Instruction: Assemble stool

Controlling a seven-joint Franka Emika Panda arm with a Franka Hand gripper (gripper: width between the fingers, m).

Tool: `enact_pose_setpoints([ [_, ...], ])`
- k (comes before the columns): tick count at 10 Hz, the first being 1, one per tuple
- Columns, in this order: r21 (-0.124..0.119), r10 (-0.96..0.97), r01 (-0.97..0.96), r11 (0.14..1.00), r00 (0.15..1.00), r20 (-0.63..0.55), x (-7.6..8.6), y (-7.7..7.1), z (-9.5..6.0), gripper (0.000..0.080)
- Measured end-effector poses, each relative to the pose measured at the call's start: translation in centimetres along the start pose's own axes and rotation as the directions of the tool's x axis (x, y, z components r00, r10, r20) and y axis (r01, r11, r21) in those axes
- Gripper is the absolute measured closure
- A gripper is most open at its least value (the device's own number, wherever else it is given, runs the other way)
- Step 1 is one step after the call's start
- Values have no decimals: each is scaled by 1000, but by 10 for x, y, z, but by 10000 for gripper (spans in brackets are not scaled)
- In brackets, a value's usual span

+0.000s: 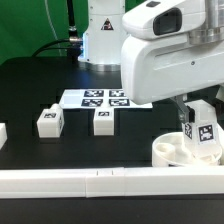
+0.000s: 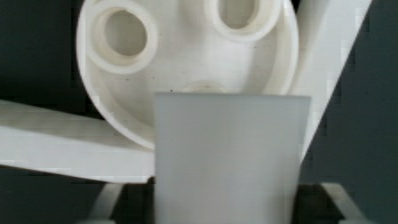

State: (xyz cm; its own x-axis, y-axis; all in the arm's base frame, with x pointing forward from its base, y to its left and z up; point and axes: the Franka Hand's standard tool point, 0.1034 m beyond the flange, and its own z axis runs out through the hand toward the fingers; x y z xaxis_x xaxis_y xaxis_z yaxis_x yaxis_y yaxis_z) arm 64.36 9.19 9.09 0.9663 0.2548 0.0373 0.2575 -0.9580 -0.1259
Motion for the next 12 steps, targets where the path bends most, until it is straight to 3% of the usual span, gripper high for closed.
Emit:
enact_pose_setpoints([
  [3,4,52,-52,999,999,-1,0,-1,0,466],
  [6,21,362,-361,932,932,-6,2,-5,2,466],
  [8,28,600,-600,800,800,-3,1,-8,3,466],
  [9,29,721,-720,693,693,-7,-1,-10,4,465],
  [12,36,899,-898,439,439,-8,-2,-15,6,465],
])
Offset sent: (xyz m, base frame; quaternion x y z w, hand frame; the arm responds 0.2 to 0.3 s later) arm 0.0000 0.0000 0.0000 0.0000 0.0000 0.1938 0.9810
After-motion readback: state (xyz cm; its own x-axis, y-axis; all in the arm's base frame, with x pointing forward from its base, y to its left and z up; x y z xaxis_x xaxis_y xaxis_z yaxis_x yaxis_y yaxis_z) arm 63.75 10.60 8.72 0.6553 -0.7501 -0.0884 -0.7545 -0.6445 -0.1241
